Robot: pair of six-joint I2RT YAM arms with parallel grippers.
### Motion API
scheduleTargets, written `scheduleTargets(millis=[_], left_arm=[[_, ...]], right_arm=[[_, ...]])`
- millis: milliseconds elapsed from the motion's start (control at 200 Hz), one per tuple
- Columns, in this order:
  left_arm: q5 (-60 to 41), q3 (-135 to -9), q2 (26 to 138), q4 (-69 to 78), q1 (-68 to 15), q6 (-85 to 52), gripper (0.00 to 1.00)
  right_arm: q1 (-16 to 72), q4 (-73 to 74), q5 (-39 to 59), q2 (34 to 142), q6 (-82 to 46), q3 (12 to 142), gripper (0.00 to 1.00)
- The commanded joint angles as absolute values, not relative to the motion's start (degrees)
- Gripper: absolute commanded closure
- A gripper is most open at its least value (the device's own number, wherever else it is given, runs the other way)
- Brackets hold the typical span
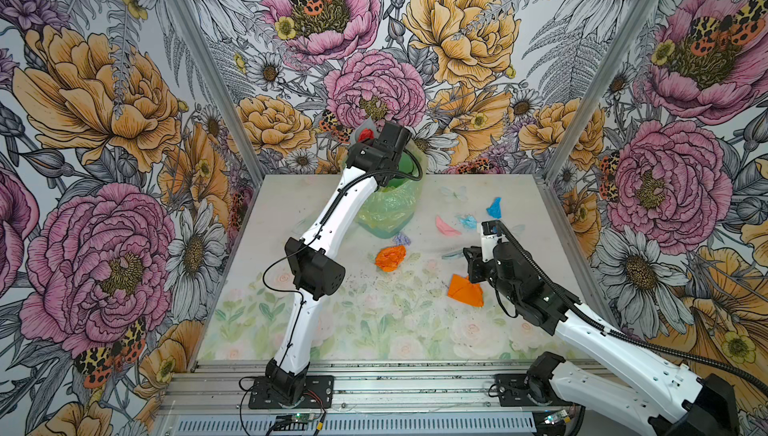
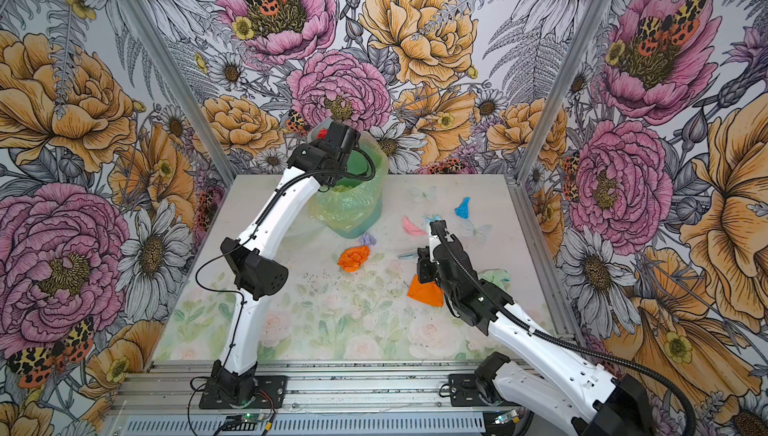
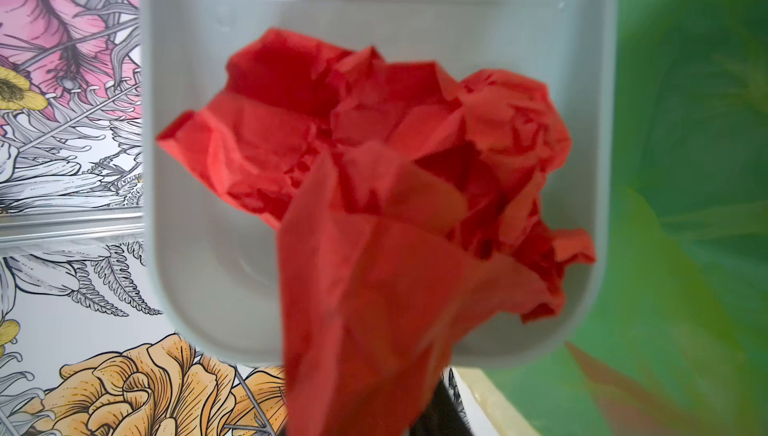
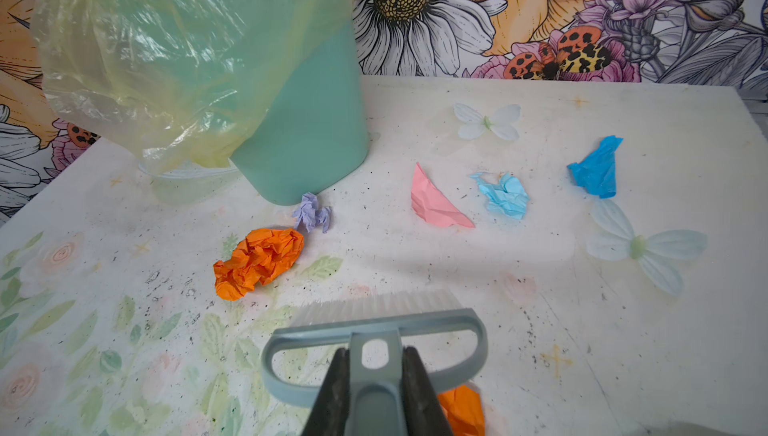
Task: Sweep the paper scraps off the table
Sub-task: 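Tilt the dustpan over the bin with the left gripper to dump the red scrap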
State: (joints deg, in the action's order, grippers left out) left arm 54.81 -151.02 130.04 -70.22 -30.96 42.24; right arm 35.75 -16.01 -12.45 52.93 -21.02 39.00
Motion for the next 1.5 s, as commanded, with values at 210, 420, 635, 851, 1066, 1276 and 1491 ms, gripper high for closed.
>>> scheduleTargets(millis=[210, 420, 635, 851, 1066, 1276, 1491], left_arm=[[56.34, -149.29, 128.06, -64.6, -30.95, 49.52, 0.81], [57.74, -147.29, 127.21, -62.14, -31.12, 53.2, 0.82], [58.25, -147.19, 125.99, -58.97, -31.54, 55.95, 0.83], [59.89, -144.31, 124.61, -56.67, -31.38, 59.12, 0.82], [59.89, -142.84, 122.24, -56.36, -31.29, 60.24, 0.82], [59.68, -139.85, 120.03, -55.62, -31.11, 60.83, 0.82], [60.09, -139.57, 120.04, -55.49, -30.48, 59.82, 0.82]], right_arm=[[35.49, -14.15, -14.86, 51.81, -21.38, 40.52, 1.0], [35.5, -14.08, -14.78, 51.67, -21.71, 40.18, 1.0], [35.43, -13.12, -15.29, 51.67, -21.48, 39.39, 1.0], [35.46, -12.99, -15.39, 51.6, -21.36, 39.09, 1.0], [35.43, -12.72, -15.56, 51.68, -21.58, 38.77, 1.0], [35.47, -12.38, -15.34, 51.74, -21.8, 38.67, 1.0], [35.47, -12.36, -15.29, 51.57, -21.99, 38.37, 1.0]])
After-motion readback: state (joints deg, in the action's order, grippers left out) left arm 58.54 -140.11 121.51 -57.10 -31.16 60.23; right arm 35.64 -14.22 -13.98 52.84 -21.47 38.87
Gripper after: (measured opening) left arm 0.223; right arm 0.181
